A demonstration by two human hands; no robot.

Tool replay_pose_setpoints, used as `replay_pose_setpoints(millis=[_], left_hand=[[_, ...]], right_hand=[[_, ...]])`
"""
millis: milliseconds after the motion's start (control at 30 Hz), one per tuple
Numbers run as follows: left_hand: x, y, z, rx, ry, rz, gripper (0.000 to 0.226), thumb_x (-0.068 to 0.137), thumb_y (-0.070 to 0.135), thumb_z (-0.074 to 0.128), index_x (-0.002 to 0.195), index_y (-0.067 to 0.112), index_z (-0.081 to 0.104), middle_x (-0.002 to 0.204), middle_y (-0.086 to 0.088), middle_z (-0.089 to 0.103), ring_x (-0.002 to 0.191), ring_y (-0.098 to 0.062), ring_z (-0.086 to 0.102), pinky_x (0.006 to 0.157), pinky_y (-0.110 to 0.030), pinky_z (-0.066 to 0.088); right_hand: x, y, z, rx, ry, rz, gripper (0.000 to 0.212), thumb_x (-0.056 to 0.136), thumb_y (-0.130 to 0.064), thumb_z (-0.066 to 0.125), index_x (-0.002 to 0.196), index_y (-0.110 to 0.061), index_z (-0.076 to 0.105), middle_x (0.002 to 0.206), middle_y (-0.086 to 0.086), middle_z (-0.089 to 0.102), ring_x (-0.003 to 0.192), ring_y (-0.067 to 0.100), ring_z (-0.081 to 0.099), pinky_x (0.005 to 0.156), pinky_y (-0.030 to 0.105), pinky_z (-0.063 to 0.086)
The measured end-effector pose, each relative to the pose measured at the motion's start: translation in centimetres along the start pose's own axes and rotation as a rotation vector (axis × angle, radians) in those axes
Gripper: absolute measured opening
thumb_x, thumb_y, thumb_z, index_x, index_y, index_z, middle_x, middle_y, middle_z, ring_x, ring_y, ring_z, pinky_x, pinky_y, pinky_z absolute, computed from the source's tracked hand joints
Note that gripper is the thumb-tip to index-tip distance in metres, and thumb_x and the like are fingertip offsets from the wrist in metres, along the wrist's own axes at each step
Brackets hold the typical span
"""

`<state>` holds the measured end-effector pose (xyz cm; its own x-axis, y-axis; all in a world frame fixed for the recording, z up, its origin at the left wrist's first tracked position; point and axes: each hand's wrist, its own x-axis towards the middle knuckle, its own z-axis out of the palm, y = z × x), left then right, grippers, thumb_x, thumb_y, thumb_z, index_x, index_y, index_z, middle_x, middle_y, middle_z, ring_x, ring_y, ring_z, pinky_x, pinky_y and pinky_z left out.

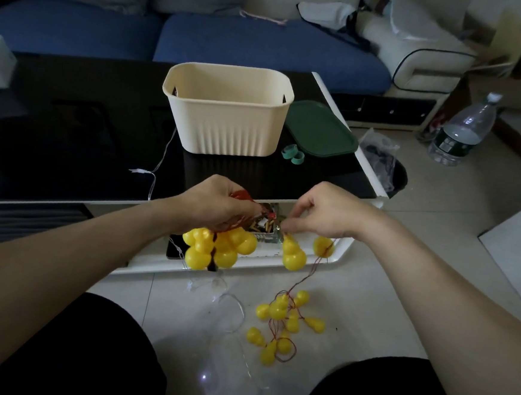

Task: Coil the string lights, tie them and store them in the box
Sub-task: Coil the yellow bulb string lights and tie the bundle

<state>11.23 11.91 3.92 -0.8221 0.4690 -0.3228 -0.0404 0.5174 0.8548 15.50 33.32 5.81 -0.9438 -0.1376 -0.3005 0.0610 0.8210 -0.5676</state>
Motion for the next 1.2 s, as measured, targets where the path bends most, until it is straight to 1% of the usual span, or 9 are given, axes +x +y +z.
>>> replay_pose_setpoints(millis=[133,233,400,500,667,800,867,1067,1200], left_hand=[[-0.1,-0.3,-1.0,0.128,-0.010,0.002,0.049,0.092,0.036,0.066,0.049,0.014,0.057,0.047,-0.008,0.047,0.041,-0.016,0.039,0.046,-0.023,0.036],[-0.3,-0.2,-1.0,0.112,-0.046,-0.031,0.050,0.096,0.041,0.058,0.055,0.013,0.059,0.044,-0.007,0.047,0.040,-0.017,0.035,0.045,-0.024,0.034],[0.1,0.3,-0.6,-0.332,-0.142,-0.103,0.040,0.101,0.039,0.045,0.081,0.008,0.060,0.047,0.002,0.036,0.040,-0.012,0.026,0.043,-0.024,0.020],[-0.2,1.1,-0.3,-0.606,-0.182,-0.146,0.033,0.105,0.035,0.037,0.082,0.014,0.050,0.051,0.006,0.034,0.040,-0.008,0.026,0.042,-0.021,0.023],[0.2,1.3,-0.4,-0.854,-0.027,-0.149,0.031,0.106,0.028,0.034,0.087,0.012,0.053,0.054,0.005,0.037,0.043,-0.010,0.031,0.042,-0.021,0.029],[0.7,1.0,-0.4,-0.951,0.089,-0.084,0.026,0.105,0.020,0.041,0.098,0.002,0.058,0.063,-0.001,0.052,0.050,-0.012,0.051,0.048,-0.023,0.046],[0.9,1.1,-0.3,-0.974,0.121,-0.032,0.024,0.104,0.013,0.042,0.097,-0.003,0.059,0.073,-0.007,0.062,0.058,-0.013,0.063,0.056,-0.022,0.055],[1.2,0.5,0.1,-0.890,0.171,0.021,0.011,0.096,-0.005,0.050,0.096,-0.011,0.059,0.099,-0.021,0.070,0.080,-0.023,0.073,0.077,-0.029,0.061],[0.8,0.6,0.5,-0.745,0.093,-0.015,0.015,0.095,-0.001,0.052,0.099,-0.011,0.063,0.101,-0.022,0.071,0.081,-0.023,0.073,0.075,-0.032,0.061]], right_hand=[[-0.1,0.9,-1.0,-0.029,0.071,0.115,0.028,0.087,-0.046,0.074,0.074,-0.020,0.074,0.037,-0.020,0.049,0.043,-0.003,0.050,0.051,0.017,0.036],[-0.1,1.4,-1.3,-0.041,0.085,0.168,0.042,0.082,-0.054,0.075,0.061,-0.018,0.066,0.055,-0.013,0.066,0.057,0.006,0.060,0.061,0.026,0.049],[0.2,0.5,0.4,-0.077,0.126,0.160,0.055,0.084,-0.054,0.072,0.065,-0.003,0.067,0.086,0.015,0.076,0.082,0.030,0.073,0.076,0.043,0.059],[0.4,-0.1,1.3,-0.078,0.108,0.156,0.051,0.086,-0.052,0.070,0.068,-0.005,0.067,0.086,0.017,0.075,0.069,0.027,0.067,0.070,0.039,0.056],[0.7,-0.6,2.0,-0.008,0.062,0.125,0.046,0.095,-0.045,0.062,0.067,-0.009,0.071,0.075,0.011,0.075,0.057,0.016,0.060,0.063,0.033,0.051],[0.3,-1.3,2.7,0.022,0.015,-0.002,0.035,0.096,-0.038,0.063,0.068,-0.017,0.069,0.067,0.000,0.072,0.059,0.016,0.067,0.061,0.034,0.055],[0.3,-1.7,3.2,0.007,-0.001,-0.063,0.024,0.093,-0.031,0.064,0.077,-0.015,0.072,0.069,-0.002,0.073,0.064,0.015,0.070,0.065,0.035,0.057],[0.4,-3.0,4.2,-0.033,-0.013,-0.182,0.013,0.092,-0.015,0.062,0.088,-0.009,0.073,0.073,0.001,0.073,0.049,-0.008,0.056,0.047,0.010,0.040],[0.4,-3.4,4.2,-0.046,-0.013,-0.230,0.015,0.094,-0.020,0.064,0.080,-0.018,0.071,0.074,-0.005,0.069,0.063,0.001,0.059,0.064,0.022,0.049]])
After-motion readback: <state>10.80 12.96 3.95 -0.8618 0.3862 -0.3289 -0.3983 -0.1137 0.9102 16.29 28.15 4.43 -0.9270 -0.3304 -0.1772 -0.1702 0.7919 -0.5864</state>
